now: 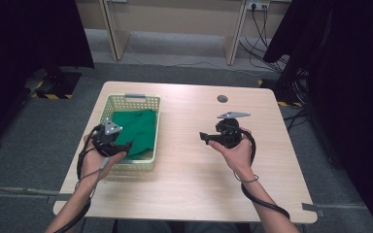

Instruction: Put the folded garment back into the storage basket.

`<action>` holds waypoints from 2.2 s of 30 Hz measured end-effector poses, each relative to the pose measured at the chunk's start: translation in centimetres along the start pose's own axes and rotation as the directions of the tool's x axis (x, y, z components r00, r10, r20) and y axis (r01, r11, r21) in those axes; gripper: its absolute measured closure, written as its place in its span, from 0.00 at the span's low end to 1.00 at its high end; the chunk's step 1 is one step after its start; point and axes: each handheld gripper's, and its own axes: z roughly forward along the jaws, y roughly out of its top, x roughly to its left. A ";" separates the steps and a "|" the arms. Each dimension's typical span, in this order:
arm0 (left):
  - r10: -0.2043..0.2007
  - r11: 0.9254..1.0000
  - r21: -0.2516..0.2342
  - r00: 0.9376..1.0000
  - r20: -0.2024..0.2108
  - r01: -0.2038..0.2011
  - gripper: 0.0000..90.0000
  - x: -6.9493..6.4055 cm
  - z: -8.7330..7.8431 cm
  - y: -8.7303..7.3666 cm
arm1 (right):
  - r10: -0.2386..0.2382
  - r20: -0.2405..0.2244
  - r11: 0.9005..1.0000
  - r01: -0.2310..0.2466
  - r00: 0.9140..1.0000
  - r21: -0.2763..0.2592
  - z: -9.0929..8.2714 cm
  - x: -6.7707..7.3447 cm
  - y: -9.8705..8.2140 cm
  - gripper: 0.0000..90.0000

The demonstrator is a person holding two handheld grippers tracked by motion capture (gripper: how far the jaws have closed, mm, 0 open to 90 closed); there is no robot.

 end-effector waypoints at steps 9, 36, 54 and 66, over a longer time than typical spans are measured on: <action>0.008 0.999 0.044 1.000 0.013 -0.008 0.41 0.2 1.2 0.9 | 0.018 0.013 1.000 -0.018 1.000 -0.008 -0.9 -1.0 -0.9 0.28; 0.067 0.972 0.221 0.997 0.034 -0.073 0.41 0.4 4.8 2.5 | 0.044 0.025 0.999 -0.043 0.999 -0.031 -2.5 -2.3 -1.9 0.28; 0.033 0.997 0.066 0.999 0.012 -0.033 0.37 0.3 1.4 1.4 | 0.037 0.050 0.998 -0.034 0.998 -0.058 -4.5 -3.6 -3.0 0.28; -0.012 0.999 -0.039 1.000 -0.011 0.012 0.33 0.6 -1.7 -1.1 | 0.082 0.078 0.995 -0.076 0.994 -0.071 -6.5 -5.8 -5.5 0.28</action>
